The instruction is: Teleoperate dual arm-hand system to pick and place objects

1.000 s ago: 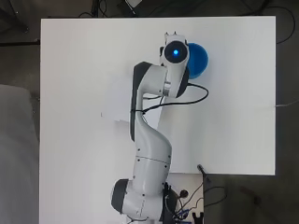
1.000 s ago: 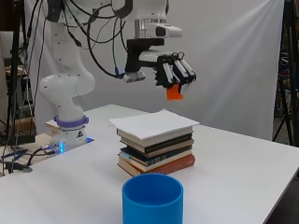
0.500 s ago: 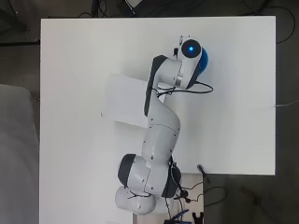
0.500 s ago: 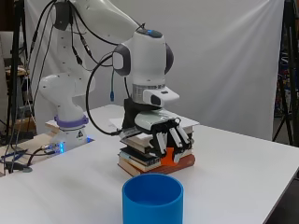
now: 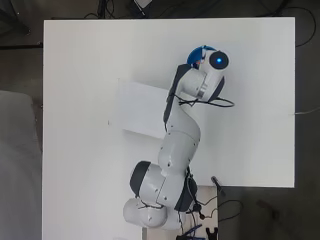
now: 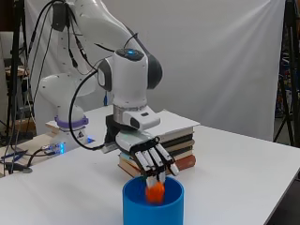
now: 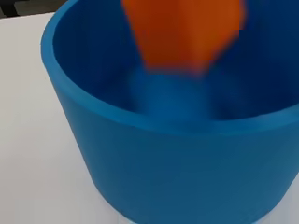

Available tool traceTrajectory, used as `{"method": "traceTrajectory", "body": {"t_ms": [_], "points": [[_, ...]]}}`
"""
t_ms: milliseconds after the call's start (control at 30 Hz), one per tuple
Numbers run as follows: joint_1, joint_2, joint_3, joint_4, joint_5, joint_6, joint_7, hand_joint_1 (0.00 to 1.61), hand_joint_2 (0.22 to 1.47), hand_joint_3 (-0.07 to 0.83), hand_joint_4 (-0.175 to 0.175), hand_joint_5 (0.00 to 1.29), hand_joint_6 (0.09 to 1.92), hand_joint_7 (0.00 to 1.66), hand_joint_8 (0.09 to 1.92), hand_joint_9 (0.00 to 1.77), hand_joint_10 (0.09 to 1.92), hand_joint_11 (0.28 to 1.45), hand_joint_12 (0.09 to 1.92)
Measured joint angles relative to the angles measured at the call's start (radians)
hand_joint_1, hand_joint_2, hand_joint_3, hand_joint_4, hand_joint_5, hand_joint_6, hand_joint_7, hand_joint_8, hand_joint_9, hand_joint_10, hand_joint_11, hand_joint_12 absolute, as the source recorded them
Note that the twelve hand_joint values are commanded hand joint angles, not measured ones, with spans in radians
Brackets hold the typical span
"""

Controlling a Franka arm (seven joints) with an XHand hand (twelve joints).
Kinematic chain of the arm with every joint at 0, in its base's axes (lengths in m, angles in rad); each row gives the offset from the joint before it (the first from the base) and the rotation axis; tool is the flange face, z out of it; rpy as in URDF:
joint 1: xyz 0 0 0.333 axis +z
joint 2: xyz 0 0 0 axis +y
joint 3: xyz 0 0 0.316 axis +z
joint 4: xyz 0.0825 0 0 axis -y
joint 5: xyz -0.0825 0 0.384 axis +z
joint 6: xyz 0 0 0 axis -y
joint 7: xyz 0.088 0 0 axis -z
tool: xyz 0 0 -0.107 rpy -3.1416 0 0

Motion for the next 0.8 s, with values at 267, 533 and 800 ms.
{"method": "traceTrajectory", "body": {"t_ms": [267, 533, 800], "points": [[-0.011, 0.038, 0.028, 0.03, -0.014, -0.06, 0.093, 0.01, 0.9, -0.006, 0.075, 0.01, 0.09, 0.07, 0.09, 0.23, 0.09, 0.41, 0.09], [-0.011, -0.013, 0.063, 0.264, -0.019, -0.292, 0.115, 0.0, 0.85, -0.004, 0.128, 0.11, 0.09, 0.12, 0.09, 0.28, 0.09, 0.4, 0.09], [0.0, -0.336, 0.123, 0.227, 0.0, -0.668, 0.017, 0.05, 0.93, 0.004, -0.029, 0.18, 0.09, 0.33, 0.09, 0.43, 0.09, 0.4, 0.09]]}}
